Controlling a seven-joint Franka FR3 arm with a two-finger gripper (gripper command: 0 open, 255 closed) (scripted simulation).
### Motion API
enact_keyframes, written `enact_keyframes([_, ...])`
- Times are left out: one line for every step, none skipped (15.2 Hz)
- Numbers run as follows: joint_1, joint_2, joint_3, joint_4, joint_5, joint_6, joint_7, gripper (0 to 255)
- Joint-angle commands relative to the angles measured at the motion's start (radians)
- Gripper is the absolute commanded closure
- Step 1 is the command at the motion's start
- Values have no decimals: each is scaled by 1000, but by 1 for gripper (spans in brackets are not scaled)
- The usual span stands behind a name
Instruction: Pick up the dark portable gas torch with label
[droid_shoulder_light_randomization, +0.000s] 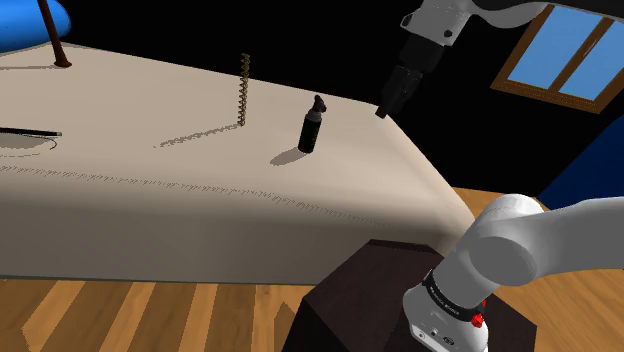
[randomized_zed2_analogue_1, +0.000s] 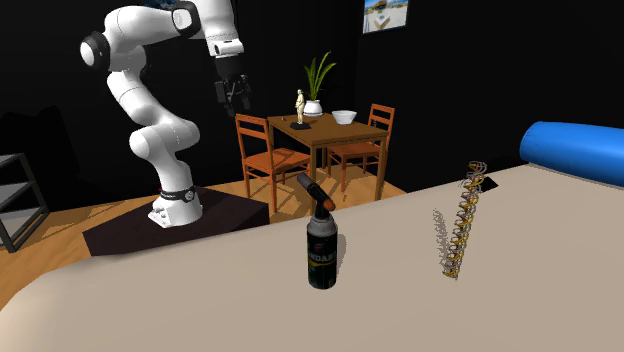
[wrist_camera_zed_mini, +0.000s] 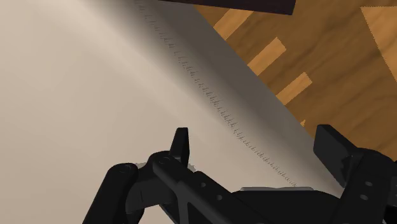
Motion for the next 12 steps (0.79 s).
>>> enact_keyframes([0,0,0,0,0,0,0,0])
enact_keyframes([-8,36,7,13,0,25,21,0])
enact_keyframes([-16,73,14,27,0,49,43,0])
enact_keyframes([-25,109,21,42,-1,72,65,0])
enact_keyframes([-33,146,27,58,-3,94,86,0])
enact_keyframes([-42,183,32,76,-5,115,108,0])
enact_keyframes([-50,220,37,94,-8,134,130,0])
enact_keyframes([-59,257,42,114,-12,152,153,0])
enact_keyframes([-67,294,46,135,-16,169,175,0])
enact_keyframes([-75,330,50,157,-20,185,197,0])
enact_keyframes([-83,367,53,180,-26,199,220,0])
enact_keyframes([-91,404,56,204,-31,213,242,0])
